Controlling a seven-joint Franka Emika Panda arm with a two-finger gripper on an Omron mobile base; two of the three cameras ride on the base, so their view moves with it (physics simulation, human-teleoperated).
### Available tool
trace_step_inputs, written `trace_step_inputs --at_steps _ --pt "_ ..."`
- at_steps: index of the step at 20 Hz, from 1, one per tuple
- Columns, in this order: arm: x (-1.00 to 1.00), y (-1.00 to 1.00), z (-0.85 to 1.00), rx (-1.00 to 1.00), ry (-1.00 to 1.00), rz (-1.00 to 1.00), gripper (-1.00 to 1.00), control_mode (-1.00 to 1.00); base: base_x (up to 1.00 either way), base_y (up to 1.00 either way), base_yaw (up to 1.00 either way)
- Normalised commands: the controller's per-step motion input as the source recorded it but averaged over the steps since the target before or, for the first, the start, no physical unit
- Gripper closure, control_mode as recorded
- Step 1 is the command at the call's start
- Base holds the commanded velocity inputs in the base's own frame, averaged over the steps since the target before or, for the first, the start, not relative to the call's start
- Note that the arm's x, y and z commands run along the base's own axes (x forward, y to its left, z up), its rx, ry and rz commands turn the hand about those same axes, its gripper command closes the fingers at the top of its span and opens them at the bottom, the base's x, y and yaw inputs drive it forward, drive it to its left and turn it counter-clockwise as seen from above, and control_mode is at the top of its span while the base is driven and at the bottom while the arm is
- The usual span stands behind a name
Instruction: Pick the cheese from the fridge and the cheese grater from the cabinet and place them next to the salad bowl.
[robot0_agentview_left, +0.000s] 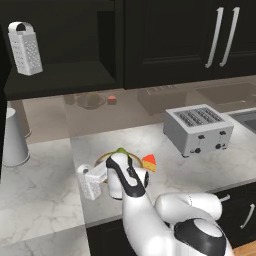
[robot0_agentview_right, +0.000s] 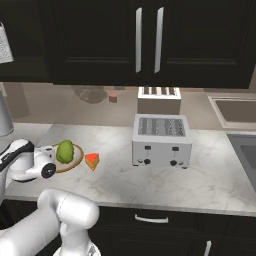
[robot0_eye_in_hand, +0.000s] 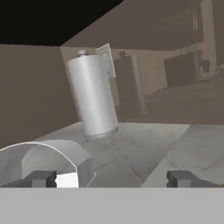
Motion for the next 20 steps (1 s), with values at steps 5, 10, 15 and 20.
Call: trace_step_inputs --at_steps 5,10,15,20 --pt "-0.40 -0.03 -0.63 0.00 0.04 0.07 -1.00 -1.00 0.00 0.00 0.00" --pt "-0.57 -0.16 -0.65 -0.01 0.02 0.11 -1.00 -1.00 0.00 0.00 0.00" --pt "-0.46 -0.26 -0.18 0.00 -0.04 0.10 -1.00 -1.00 0.00 0.00 0.00" --pt "-0.03 -0.06 0.48 0.10 -0.11 -0.01 -1.00 -1.00 0.00 0.00 0.00"
